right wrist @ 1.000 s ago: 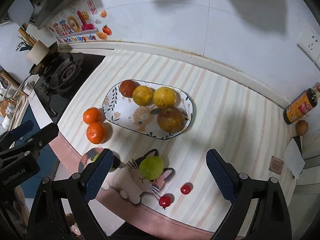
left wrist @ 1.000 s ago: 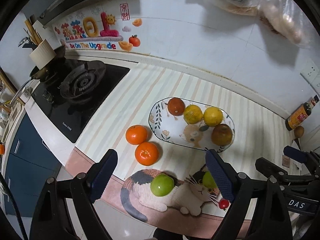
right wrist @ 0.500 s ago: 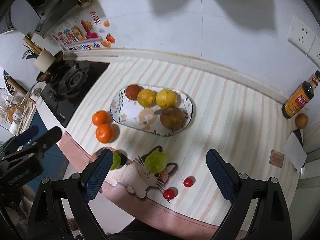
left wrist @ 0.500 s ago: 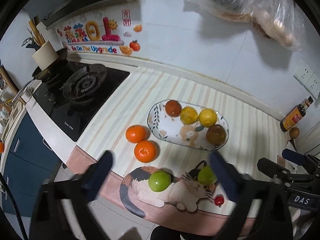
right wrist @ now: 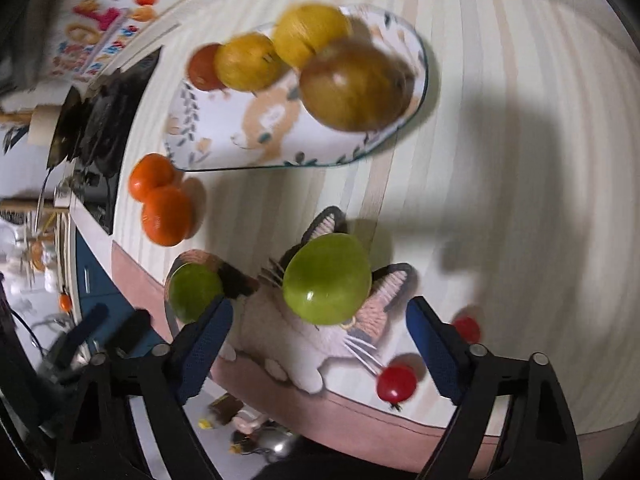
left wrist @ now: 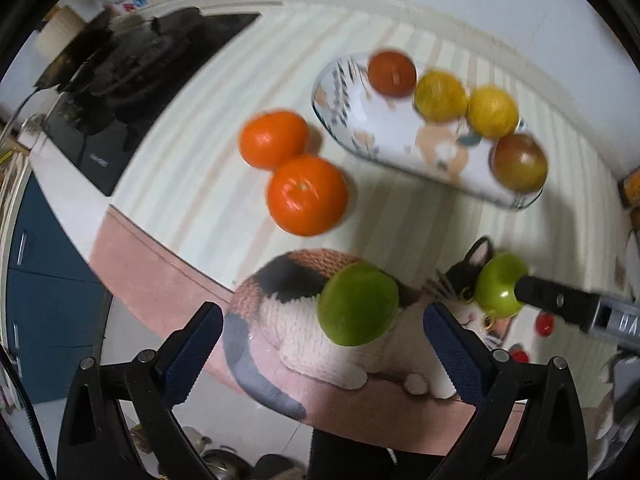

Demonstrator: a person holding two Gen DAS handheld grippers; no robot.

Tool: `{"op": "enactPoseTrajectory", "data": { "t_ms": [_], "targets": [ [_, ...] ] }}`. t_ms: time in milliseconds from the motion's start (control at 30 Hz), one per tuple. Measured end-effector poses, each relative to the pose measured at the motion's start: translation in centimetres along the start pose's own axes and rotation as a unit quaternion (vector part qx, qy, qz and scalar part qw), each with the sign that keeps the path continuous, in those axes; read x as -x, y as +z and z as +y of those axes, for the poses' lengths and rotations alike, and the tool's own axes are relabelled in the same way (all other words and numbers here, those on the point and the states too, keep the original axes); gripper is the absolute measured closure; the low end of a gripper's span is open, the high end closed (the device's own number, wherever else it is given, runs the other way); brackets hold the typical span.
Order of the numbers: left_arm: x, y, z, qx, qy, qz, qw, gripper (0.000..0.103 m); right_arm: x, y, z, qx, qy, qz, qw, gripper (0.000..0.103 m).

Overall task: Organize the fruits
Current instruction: 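Grasp a green apple with the left gripper while the right gripper grasps another, then lower both green apples onto the white plate and open both grippers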

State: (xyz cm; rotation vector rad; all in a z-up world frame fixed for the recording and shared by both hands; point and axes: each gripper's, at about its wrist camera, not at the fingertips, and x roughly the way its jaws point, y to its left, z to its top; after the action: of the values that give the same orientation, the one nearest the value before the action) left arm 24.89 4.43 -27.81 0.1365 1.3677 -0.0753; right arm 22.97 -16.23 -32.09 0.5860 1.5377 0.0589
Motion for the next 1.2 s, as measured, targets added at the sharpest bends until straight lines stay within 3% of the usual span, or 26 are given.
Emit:
{"op": "enactPoseTrajectory", "data": {
  "t_ms": [100, 167, 300, 400, 567, 700, 933, 1067, 1200],
  "targets": [
    [-2.0, 0.2, -0.6, -0.020, -0.003, 0.021, 0.9996, 0.000, -2.0, 0.6, -0.6, -0.021, 0.007, 0.016, 1.000, 0.024],
    [-3.1, 0.3, -0.8, -0.026, -0.006, 0.031, 0.9992, 0.001, -3.0, 0.9, -0.7, -0.019, 0.007, 0.028, 0.999, 0.042],
    [-4.3, 0.8, -1.4, -0.043, -0.012, 0.038, 0.9983, 0.005, -3.5, 0.9, 1.1, 0.055, -0.033, 0.030, 0.997, 0.043],
    [-4.9, 0.9, -1.7, -0.052, -0.017, 0.045, 0.9975, 0.018, -3.9, 0.5, 2.1, 0.110, -0.062, 0.034, 0.991, 0.043],
    [-5.8, 0.8, -2.1, -0.048, -0.048, 0.057, 0.9961, 0.046, -4.1, 0.8, 1.4, 0.090, -0.038, 0.032, 0.995, 0.042],
    [-5.8, 0.7, -2.9, -0.056, -0.036, 0.048, 0.9967, 0.048, -4.0, 1.2, 1.3, 0.082, -0.033, 0.027, 0.996, 0.043],
    [-5.1, 1.7, -2.5, -0.030, -0.047, 0.048, 0.9973, 0.048, -3.0, 1.2, 1.3, 0.080, -0.025, 0.005, 0.996, 0.043],
    [-2.5, 3.0, -1.5, -0.011, -0.080, 0.039, 0.9960, 0.048, -0.7, 1.0, 1.1, 0.071, 0.001, -0.018, 0.997, 0.043],
    [1.4, 6.5, -1.2, -0.011, -0.103, 0.007, 0.9946, 0.048, 2.0, 2.4, 2.7, 0.078, 0.019, -0.047, 0.996, 0.043]
  ]
}}
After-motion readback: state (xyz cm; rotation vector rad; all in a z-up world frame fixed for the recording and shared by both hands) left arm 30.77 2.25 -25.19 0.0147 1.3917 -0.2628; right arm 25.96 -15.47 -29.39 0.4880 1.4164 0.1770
